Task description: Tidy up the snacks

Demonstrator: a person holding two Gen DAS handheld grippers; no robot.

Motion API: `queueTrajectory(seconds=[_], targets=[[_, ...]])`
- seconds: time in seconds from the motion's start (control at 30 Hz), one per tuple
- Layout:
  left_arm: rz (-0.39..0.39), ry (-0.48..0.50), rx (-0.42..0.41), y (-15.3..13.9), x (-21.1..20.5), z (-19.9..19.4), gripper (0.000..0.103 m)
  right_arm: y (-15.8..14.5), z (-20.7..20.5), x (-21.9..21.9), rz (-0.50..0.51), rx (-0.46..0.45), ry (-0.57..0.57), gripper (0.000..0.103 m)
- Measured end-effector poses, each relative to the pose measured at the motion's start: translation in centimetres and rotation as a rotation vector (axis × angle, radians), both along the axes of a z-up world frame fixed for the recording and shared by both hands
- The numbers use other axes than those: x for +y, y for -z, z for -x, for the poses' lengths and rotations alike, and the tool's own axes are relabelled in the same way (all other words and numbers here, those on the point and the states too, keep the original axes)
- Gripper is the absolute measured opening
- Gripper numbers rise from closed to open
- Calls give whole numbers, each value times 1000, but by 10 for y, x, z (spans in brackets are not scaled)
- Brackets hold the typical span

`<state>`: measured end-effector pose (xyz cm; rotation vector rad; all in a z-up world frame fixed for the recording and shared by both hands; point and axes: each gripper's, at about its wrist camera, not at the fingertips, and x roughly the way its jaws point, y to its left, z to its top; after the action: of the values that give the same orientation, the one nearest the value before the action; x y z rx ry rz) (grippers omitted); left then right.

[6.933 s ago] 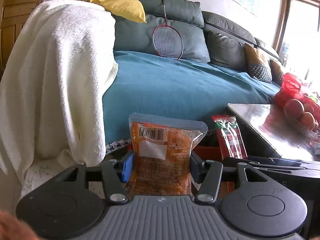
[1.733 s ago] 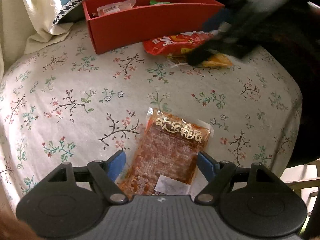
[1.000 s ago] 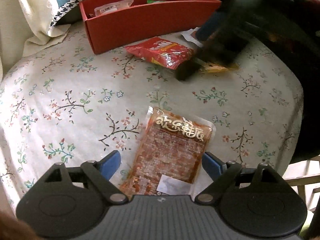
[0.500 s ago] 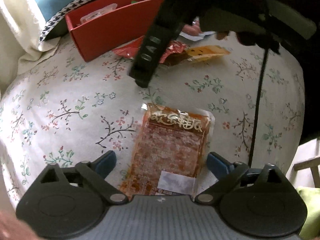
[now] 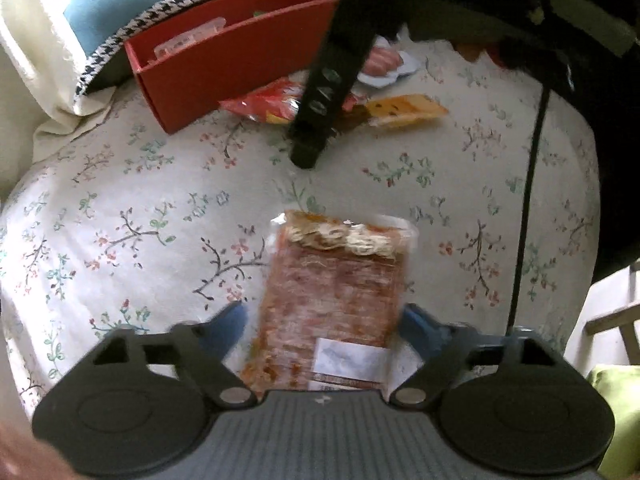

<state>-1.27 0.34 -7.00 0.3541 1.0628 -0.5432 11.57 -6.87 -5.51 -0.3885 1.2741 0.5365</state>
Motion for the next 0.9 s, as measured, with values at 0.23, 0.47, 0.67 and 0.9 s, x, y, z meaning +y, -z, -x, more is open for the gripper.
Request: queueTrajectory(seconds=[0.23, 0.47, 0.67, 0.9], targets=[[4, -47, -1, -4, 6, -4, 62, -15, 18, -8, -89, -34, 60, 73], [61, -152, 24, -12, 23, -17, 62, -31, 22, -39, -241, -27, 188, 73], [70, -201, 26, -15, 31, -23, 62, -36, 52, -56, -260, -58, 204, 73], [100, -231, 6, -24, 28, -31, 62, -27, 62, -72, -272, -90, 294, 73]])
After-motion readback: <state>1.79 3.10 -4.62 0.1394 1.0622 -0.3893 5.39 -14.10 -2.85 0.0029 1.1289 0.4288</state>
